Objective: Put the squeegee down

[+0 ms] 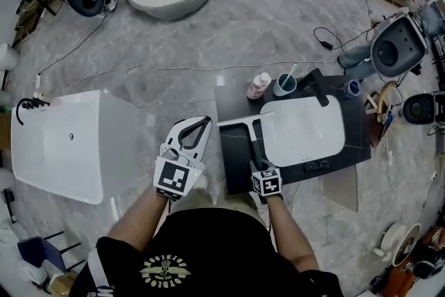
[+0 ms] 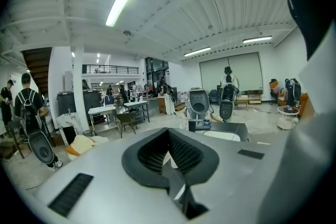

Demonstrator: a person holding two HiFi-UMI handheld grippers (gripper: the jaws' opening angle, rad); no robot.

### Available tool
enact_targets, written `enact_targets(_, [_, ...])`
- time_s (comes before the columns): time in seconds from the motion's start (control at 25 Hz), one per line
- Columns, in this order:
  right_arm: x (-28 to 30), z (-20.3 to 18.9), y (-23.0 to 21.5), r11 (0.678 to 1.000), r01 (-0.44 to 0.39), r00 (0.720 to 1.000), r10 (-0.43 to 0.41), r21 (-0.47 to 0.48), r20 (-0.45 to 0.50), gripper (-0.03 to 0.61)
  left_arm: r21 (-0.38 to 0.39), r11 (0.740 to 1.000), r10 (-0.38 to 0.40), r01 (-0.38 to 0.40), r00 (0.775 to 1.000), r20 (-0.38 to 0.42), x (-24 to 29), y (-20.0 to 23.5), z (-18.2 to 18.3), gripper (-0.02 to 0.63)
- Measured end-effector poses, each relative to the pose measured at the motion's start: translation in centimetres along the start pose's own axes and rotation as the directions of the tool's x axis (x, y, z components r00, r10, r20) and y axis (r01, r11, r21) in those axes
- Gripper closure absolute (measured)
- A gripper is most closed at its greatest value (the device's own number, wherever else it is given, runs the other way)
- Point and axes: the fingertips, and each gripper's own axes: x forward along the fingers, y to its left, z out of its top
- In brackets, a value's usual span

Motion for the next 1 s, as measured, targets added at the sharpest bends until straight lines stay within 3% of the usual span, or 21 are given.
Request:
enact_targets(0.24, [0.8, -1.6, -0.2, 0.998, 0.058, 0.994, -0.061, -0.039, -0.093, 0.54, 0.002, 1.0, 0.018, -0.018, 1.0, 0.021, -1.3, 0.6, 0.4, 0.591])
enact_targets(0.48, [1.1, -2.4, -0.5, 0.992, 0.103, 0.987, -0.112, -0.077, -0.117, 0.537, 0.0, 0.999, 0.032, -0.032, 0.999, 0.03, -3.0, 1.0, 0.7, 0.592])
enact_targets(0.6, [1.1, -2.6, -0.1, 0.993, 0.083, 0.986, -0.094, -0.085, -0.14, 0.371, -0.002, 0.999, 0.036, -0.036, 0.998, 0.059, -3.8, 1.3, 1.2, 0.591])
enact_targets(0.64, [0.9, -2.7, 0.0, 0.993, 0.079, 0.986, -0.091, -0.083, -0.143, 0.353, -0.001, 0.999, 0.036, -0.036, 0.997, 0.065, -4.1, 1.3, 1.3, 0.591])
enact_targets(0.8, [-0.6, -3.0, 0.1, 0.989, 0.119, 0.983, -0.129, -0.087, -0.127, 0.339, -0.001, 1.0, 0.029, -0.029, 0.998, 0.059, -5.6, 1.5, 1.3, 0.591])
enact_targets(1.0, [-4.3, -0.7, 0.8, 0.98, 0.172, 0.985, -0.174, -0.096, -0.017, 0.339, -0.008, 1.0, 0.018, -0.018, 0.995, 0.099, -6.8, 1.3, 2.1, 0.591])
